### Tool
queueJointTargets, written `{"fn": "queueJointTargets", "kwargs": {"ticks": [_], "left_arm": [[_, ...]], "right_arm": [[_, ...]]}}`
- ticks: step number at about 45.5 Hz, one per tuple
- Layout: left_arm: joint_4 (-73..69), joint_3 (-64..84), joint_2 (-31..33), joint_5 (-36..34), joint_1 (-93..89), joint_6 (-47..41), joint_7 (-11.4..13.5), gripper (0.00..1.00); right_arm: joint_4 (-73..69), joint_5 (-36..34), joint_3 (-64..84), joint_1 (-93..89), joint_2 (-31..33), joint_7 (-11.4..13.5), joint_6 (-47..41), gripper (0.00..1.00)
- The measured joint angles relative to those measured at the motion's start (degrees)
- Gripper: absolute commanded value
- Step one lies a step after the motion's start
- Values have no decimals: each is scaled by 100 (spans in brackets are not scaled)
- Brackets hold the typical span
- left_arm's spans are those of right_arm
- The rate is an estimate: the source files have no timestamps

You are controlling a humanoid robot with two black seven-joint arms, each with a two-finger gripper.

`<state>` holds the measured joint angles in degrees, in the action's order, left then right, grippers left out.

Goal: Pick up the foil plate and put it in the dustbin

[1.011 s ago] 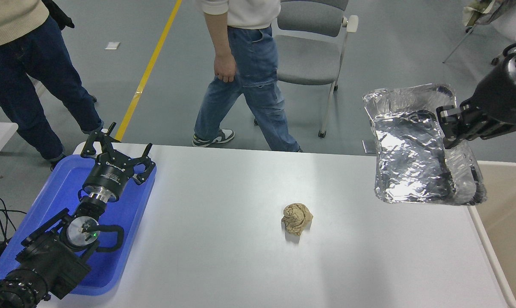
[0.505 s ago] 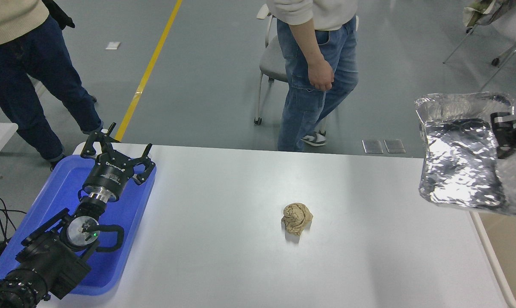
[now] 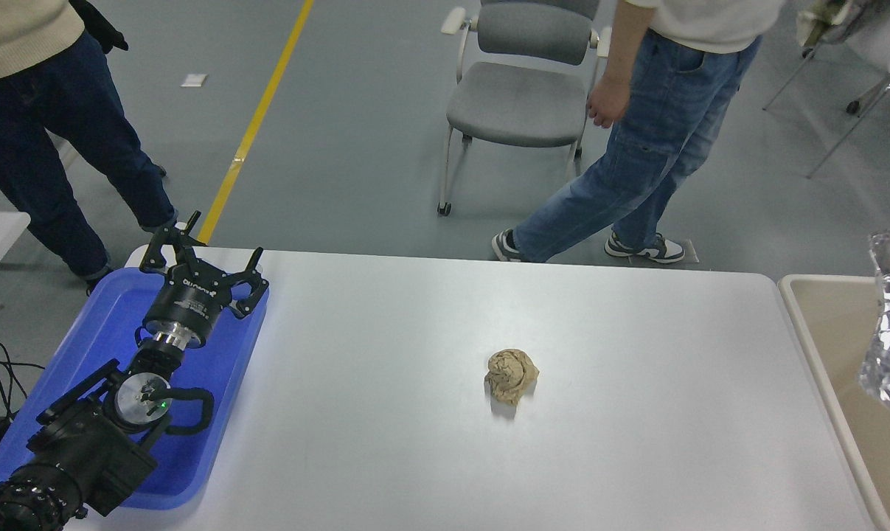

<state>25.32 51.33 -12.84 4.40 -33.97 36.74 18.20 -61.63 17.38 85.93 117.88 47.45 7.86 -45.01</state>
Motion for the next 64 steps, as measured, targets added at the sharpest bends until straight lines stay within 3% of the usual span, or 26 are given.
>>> {"fn": "queueJointTargets", "kwargs": {"ticks": [20,31,42,64], "left_arm": [[0,3,1,4,-4,0,0,100],[0,5,1,4,-4,0,0,100],[0,7,1,5,-4,0,0,100],[-1,8,1,-1,-4,0,0,100]], "right_arm": [[2913,36,-2473,-3261,287,1,1,0],[4588,28,-4254,-5277,31,0,1,0],[5355,-30,-5602,-6677,-247,-11,3,0],[5630,-239,-7036,-8013,-842,-17,2189,0]]}}
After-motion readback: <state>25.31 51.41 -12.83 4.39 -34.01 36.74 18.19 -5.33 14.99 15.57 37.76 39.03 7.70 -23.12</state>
